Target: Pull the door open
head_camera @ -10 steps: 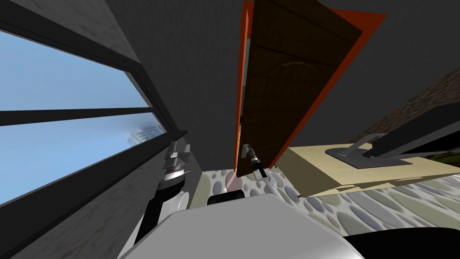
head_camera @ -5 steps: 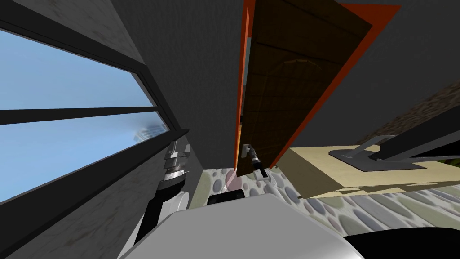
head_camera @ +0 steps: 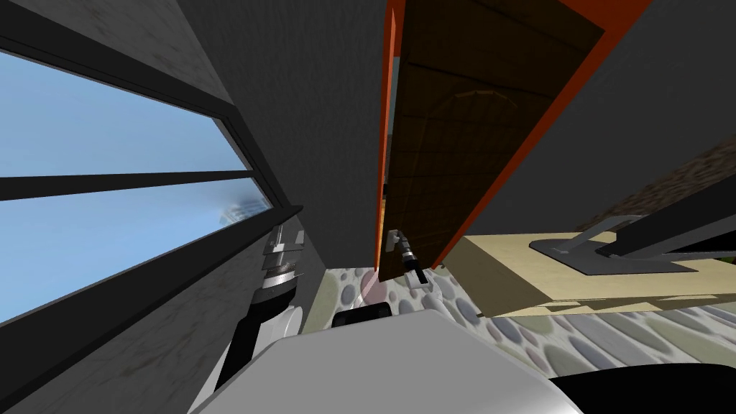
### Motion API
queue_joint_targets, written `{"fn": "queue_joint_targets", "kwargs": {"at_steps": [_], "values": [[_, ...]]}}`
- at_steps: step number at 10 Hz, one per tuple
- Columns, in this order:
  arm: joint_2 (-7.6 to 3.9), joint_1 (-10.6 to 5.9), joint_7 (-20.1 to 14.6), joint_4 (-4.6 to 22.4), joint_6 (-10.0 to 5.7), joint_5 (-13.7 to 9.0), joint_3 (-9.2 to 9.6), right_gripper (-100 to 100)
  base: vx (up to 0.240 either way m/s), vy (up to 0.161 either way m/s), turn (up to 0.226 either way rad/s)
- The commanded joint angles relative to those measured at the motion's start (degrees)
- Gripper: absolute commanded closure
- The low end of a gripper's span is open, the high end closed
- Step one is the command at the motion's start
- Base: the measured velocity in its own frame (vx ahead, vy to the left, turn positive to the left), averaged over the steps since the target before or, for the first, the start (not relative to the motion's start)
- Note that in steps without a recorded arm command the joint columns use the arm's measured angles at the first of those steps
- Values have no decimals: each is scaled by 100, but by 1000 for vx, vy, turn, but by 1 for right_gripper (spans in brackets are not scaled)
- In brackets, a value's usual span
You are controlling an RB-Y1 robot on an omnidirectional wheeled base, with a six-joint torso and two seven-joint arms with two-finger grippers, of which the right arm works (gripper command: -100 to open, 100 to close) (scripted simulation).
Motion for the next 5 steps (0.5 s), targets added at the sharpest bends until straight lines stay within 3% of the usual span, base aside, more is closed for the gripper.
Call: {"fn": "queue_joint_targets", "kwargs": {"at_steps": [1,2,5], "values": [[78,-96,-42,28,-104,17,159,100,6,8,4],[67,-111,-202,31,-102,-253,218,100,-32,-18,60],[67,-111,-202,31,-102,-253,218,100,-24,-18,29]]}}
